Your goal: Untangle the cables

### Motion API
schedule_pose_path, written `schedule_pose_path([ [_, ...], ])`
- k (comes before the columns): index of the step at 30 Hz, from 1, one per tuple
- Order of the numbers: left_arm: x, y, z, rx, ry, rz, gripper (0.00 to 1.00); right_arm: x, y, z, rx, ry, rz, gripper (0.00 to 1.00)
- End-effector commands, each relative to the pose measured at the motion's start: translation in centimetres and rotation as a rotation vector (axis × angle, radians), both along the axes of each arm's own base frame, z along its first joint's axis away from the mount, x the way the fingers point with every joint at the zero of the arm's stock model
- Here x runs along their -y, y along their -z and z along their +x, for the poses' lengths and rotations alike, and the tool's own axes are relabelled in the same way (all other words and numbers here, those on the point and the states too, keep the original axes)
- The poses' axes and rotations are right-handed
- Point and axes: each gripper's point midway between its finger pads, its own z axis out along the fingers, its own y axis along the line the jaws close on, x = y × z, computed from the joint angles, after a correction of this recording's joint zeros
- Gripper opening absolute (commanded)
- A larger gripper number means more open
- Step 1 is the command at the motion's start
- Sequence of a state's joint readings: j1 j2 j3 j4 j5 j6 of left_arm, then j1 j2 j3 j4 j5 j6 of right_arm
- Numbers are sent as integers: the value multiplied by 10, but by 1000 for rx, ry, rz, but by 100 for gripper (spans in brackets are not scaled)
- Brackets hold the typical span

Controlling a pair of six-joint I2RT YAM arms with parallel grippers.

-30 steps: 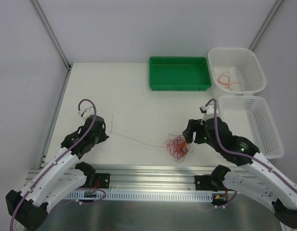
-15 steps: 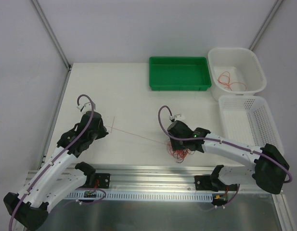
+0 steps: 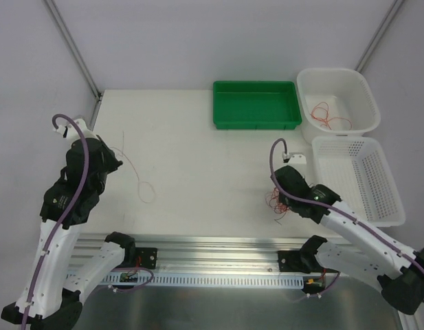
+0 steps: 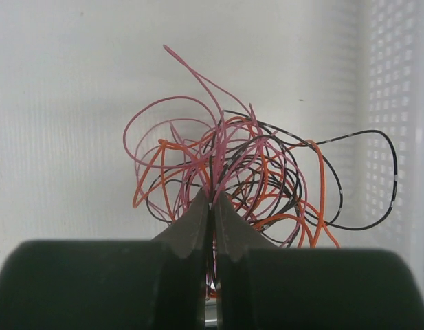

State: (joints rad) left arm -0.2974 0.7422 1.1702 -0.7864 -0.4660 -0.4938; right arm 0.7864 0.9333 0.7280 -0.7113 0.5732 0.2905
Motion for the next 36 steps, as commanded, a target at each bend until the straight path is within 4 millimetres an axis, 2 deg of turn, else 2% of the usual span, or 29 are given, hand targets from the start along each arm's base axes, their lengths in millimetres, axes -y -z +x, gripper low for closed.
schedule_pose_path([
  [1, -28, -19, -8, -10, -85, 123, 0, 24, -44, 2, 107, 47, 17, 2],
  [4, -33, -23, -7, -22, -100, 157, 0, 22, -78, 2, 179, 21, 87, 3],
  [6, -24, -18, -5, -34, -61, 133, 0, 17, -88, 0, 183, -20, 112, 3],
  [7, -17, -15, -3, -36, -26, 110, 0, 9, -95, 0, 189, -52, 147, 4],
  [9, 4, -2, 3, -65, 76, 71, 0, -20, -99, -2, 172, -158, 257, 6],
  [11, 16, 9, 10, -83, 144, 62, 0, -43, -90, -7, 122, -241, 330, 8],
  [12, 30, 13, 10, -93, 213, 34, 0, -53, -92, -4, 134, -265, 365, 9],
  [13, 37, 12, 14, -78, 248, 20, 0, -60, -87, -5, 117, -284, 383, 9],
  [14, 44, 17, 14, -84, 287, 6, 0, -68, -70, -7, 68, -307, 388, 10],
  [15, 59, 18, 13, -81, 360, -29, 0, -77, -68, -3, 75, -320, 414, 11],
  [17, 76, 19, 16, -60, 453, -53, 0, -92, -51, -4, 24, -356, 431, 15],
  [18, 91, 19, 13, -56, 536, -88, 0, -98, -43, -2, 19, -371, 439, 22],
  [20, 104, 23, 15, -36, 618, -100, 0, -110, -36, -5, -10, -421, 451, 34],
  [21, 110, 27, 13, -41, 652, -112, 0, -117, -36, -4, -15, -448, 452, 49],
  [22, 118, 36, 10, -57, 704, -120, 0, -124, -36, -7, -21, -484, 446, 55],
  [24, 123, 43, 10, -59, 737, -123, 0, -135, -43, -9, 1, -560, 422, 66],
  [26, 125, 56, 6, -76, 769, -120, 0, -155, -58, -19, 17, -672, 444, 69],
  [27, 127, 56, 6, -63, 781, -117, 0, -163, -67, -19, 48, -720, 454, 71],
  [29, 131, 63, 1, -62, 812, -126, 0, -182, -73, -24, 46, -800, 495, 71],
  [30, 132, 64, 0, -58, 824, -131, 0, -195, -83, -21, 89, -836, 531, 71],
  [31, 133, 64, -1, -49, 831, -133, 0, -205, -77, -20, 73, -855, 537, 72],
  [33, 137, 64, -4, -45, 854, -146, 0, -227, -88, -17, 107, -913, 594, 72],
  [34, 138, 63, -5, -39, 861, -150, 0, -237, -76, -17, 74, -931, 591, 72],
  [35, 139, 62, -6, -34, 867, -150, 0, -252, -91, -14, 122, -970, 638, 73],
  [36, 139, 63, -6, -34, 870, -152, 0, -261, -89, -13, 119, -985, 646, 73],
])
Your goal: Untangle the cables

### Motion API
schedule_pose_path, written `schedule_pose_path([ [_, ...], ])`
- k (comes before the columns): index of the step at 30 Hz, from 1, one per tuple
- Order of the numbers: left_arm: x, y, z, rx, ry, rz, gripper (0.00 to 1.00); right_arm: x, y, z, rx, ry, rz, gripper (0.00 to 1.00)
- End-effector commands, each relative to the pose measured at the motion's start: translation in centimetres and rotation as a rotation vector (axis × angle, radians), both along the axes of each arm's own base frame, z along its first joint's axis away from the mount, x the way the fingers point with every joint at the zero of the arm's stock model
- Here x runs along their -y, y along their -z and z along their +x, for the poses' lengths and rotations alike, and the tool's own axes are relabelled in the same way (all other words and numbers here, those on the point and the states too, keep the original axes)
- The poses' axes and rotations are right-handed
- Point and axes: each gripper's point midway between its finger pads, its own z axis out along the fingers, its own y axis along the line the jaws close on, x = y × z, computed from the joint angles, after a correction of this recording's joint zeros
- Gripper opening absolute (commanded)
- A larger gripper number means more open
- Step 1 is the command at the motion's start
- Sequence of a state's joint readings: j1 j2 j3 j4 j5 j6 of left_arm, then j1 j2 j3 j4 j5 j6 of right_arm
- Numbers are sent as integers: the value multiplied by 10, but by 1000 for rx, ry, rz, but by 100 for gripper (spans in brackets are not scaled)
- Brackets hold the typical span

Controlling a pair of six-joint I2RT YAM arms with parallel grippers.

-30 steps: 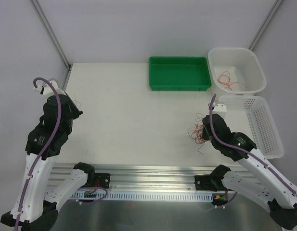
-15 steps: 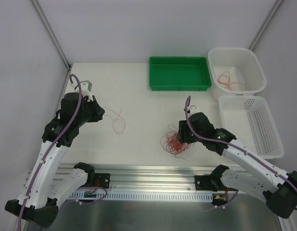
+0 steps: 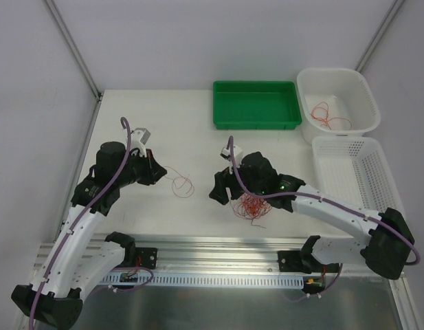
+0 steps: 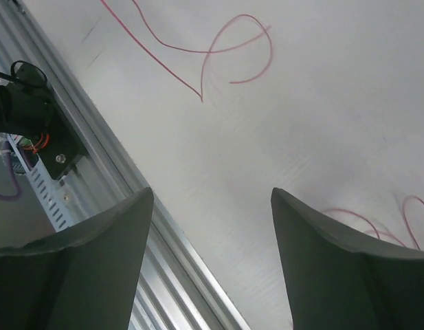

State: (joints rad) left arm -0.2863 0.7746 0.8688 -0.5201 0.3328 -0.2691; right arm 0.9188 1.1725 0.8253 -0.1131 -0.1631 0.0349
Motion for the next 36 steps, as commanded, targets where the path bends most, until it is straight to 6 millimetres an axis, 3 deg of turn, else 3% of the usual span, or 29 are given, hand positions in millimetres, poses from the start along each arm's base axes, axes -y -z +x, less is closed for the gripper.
schedule_pose_path([
  [1, 8, -19, 1, 97, 61, -39, 0, -56, -41, 4, 97, -147, 182, 74],
  [4, 9, -16, -2, 92, 66, -47, 0, -83, -36, 11, 91, -187, 194, 74],
  [5, 10, -16, -2, 90, 70, -49, 0, -91, -25, 15, 81, -183, 180, 75],
  [9, 11, -14, -4, 86, 79, -54, 0, -102, -16, 35, 135, -152, 169, 74],
  [13, 10, -15, -5, 88, 77, -59, 0, -117, -12, 38, 131, -188, 174, 71],
  [16, 10, -15, -5, 89, 74, -62, 0, -130, -7, 36, 105, -228, 181, 63],
  [18, 9, -13, -4, 80, 67, -65, 0, -133, -6, 33, 96, -244, 185, 48],
  [19, 8, -13, -4, 78, 64, -65, 0, -134, -6, 32, 92, -254, 187, 33],
  [23, 2, -7, 1, 62, 19, -56, 0, -123, -17, 28, 113, -255, 169, 1],
  [26, -4, -6, 4, 60, -17, -54, 2, -106, -36, 30, 159, -227, 128, 1],
  [28, -9, -8, 5, 72, -44, -54, 16, -92, -41, 31, 165, -208, 76, 1],
  [30, -13, -11, 6, 88, -69, -48, 27, -82, -65, 33, 205, -188, 76, 1],
  [31, -16, -10, 7, 93, -81, -44, 37, -73, -67, 34, 202, -168, 41, 1],
  [32, -18, -11, 7, 99, -91, -40, 39, -67, -74, 36, 212, -152, 34, 1],
  [34, -23, -10, 8, 109, -122, -33, 54, -51, -105, 47, 262, -82, 37, 1],
  [35, -24, -11, 7, 113, -126, -32, 60, -39, -106, 47, 252, -60, 2, 1],
  [36, -25, -12, 7, 122, -130, -33, 67, -26, -121, 54, 275, -16, 3, 1],
])
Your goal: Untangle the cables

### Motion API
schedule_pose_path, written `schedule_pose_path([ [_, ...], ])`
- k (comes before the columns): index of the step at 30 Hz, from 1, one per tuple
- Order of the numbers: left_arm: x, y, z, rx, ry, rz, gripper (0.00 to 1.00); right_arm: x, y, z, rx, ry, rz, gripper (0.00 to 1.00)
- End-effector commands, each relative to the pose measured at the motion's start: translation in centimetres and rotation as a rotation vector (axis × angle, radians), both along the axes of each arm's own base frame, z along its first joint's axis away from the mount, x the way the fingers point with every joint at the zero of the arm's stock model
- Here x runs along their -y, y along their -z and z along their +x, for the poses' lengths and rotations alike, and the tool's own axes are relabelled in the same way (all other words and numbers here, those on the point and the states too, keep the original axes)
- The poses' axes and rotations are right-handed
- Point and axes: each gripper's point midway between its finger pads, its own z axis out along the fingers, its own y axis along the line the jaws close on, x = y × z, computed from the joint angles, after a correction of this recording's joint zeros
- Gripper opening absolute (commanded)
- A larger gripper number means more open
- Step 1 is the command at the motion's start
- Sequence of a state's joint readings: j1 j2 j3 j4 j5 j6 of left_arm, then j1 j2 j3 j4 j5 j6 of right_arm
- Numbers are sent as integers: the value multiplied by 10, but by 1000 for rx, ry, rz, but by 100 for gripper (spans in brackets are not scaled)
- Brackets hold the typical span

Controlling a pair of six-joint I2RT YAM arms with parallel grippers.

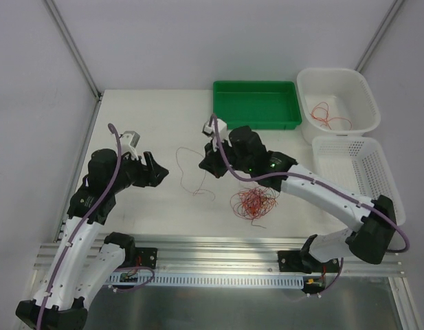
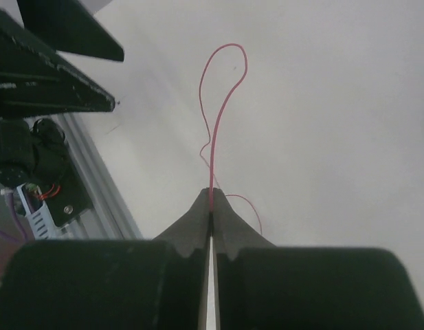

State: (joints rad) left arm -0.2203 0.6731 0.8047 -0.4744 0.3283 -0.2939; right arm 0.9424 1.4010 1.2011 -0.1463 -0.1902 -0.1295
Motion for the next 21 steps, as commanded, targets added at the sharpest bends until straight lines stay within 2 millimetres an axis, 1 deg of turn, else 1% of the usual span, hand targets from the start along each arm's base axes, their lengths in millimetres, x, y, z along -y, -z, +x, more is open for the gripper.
schedule_pose_path([
  [1, -9, -8, 6, 57, -52, 6, 73, 50, -65, 22, 115, 168, -10, 1],
  [2, -10, -9, 6, 61, -54, 5, 82, 64, -68, 24, 109, 200, -37, 1],
  [3, -10, -9, 5, 64, -55, 5, 85, 78, -75, 31, 118, 244, -39, 1],
  [4, -10, -9, 5, 66, -55, 5, 88, 96, -98, 36, 160, 311, -17, 1],
  [5, -10, -9, 5, 67, -57, 5, 91, 110, -102, 37, 161, 350, -34, 1],
  [6, -10, -8, 5, 68, -56, 6, 92, 128, -112, 44, 179, 408, -29, 1],
  [7, -11, -8, 5, 65, -58, 7, 94, 149, -129, 46, 218, 478, -17, 1],
  [8, -11, -8, 5, 66, -60, 8, 95, 166, -141, 45, 236, 530, -19, 1],
  [9, -11, -5, 6, 57, -64, 8, 98, 186, -150, 50, 258, 598, -24, 1],
  [10, -11, -4, 6, 54, -63, 9, 99, 201, -157, 50, 278, 651, -29, 1],
  [11, -11, -4, 6, 52, -63, 8, 99, 228, -172, 47, 322, 742, -34, 1],
  [12, -11, -3, 7, 46, -64, 7, 99, 247, -178, 48, 342, 807, -44, 1],
  [13, -11, -2, 7, 43, -64, 10, 99, 269, -183, 47, 376, 891, -74, 1],
  [14, -11, -2, 7, 42, -64, 10, 99, 286, -191, 39, 401, 939, -64, 1],
  [16, -12, 1, 7, 36, -68, 15, 99, 317, -195, 33, 432, 1053, -89, 1],
  [17, -13, 3, 8, 33, -73, 20, 99, 328, -196, 30, 447, 1086, -106, 1],
  [19, -17, 8, 9, 29, -90, 36, 99, 356, -196, 17, 471, 1190, -129, 1],
  [21, -20, 13, 10, 21, -106, 51, 99, 375, -194, 8, 485, 1260, -142, 1],
])
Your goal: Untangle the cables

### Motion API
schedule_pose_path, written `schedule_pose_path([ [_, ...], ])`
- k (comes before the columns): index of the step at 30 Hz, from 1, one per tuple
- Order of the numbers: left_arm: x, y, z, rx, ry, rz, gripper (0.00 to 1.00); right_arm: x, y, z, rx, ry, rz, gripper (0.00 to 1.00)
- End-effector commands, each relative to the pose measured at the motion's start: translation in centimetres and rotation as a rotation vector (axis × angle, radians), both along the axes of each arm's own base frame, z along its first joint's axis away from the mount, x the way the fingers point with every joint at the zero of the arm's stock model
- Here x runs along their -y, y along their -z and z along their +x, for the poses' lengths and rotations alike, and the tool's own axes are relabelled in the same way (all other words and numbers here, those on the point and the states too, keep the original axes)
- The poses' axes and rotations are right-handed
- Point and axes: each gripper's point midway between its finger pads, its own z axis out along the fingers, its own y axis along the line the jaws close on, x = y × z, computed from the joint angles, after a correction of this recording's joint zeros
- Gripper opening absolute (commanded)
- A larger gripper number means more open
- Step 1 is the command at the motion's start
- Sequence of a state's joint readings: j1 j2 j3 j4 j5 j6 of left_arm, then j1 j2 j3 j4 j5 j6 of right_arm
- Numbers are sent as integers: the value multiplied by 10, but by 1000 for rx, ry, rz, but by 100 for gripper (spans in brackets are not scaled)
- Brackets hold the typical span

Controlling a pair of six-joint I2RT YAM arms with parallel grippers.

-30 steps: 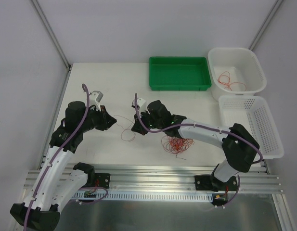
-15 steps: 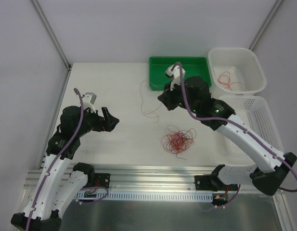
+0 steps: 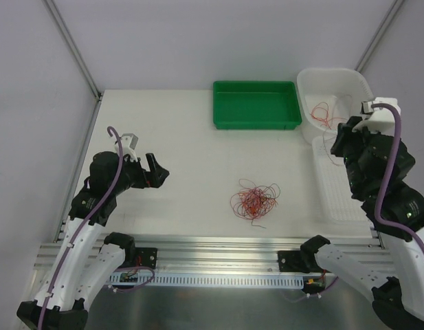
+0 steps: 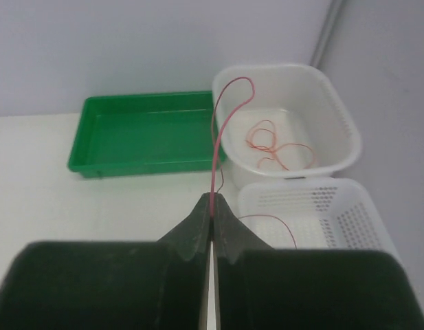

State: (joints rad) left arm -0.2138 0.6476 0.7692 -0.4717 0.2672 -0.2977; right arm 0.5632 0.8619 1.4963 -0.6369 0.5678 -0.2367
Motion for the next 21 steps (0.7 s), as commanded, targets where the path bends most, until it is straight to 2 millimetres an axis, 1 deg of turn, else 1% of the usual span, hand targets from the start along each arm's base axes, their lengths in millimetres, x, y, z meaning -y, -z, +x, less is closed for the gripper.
schedule_pose_path([
  [1, -11, 4, 9, 20, -56, 34, 99, 56, 15, -15, -23, 257, -86, 1],
  [3, -12, 6, 10, 11, -64, 39, 99, 70, 23, -18, -37, 325, -103, 1],
  [4, -12, 6, 11, 9, -65, 40, 99, 78, 32, -21, -53, 366, -119, 1],
  [5, -13, 9, 11, -2, -66, 43, 99, 83, 37, -21, -65, 391, -128, 1],
  [6, -12, 12, 12, -14, -63, 45, 99, 92, 41, -23, -71, 434, -127, 1],
  [7, -11, 14, 13, -22, -62, 44, 99, 95, 53, -21, -97, 449, -138, 1],
  [8, -11, 18, 14, -38, -60, 45, 99, 105, 58, -23, -108, 495, -133, 1],
  [9, -10, 19, 14, -43, -57, 45, 99, 106, 65, -21, -122, 495, -122, 1],
  [10, -10, 19, 14, -47, -56, 45, 99, 108, 76, -20, -146, 505, -121, 1],
  [11, -10, 23, 15, -62, -56, 49, 99, 119, 83, -22, -159, 549, -108, 1],
  [12, -9, 24, 15, -67, -53, 48, 99, 117, 89, -17, -168, 533, -81, 0],
  [13, -9, 25, 16, -69, -53, 49, 99, 127, 102, -17, -196, 576, -72, 1],
  [15, -8, 29, 17, -90, -50, 49, 99, 129, 112, -13, -213, 574, -35, 1],
  [16, -7, 32, 17, -102, -46, 49, 99, 134, 119, -13, -223, 600, -11, 1],
  [21, -5, 41, 19, -142, -36, 53, 99, 139, 128, -9, -237, 615, 37, 1],
])
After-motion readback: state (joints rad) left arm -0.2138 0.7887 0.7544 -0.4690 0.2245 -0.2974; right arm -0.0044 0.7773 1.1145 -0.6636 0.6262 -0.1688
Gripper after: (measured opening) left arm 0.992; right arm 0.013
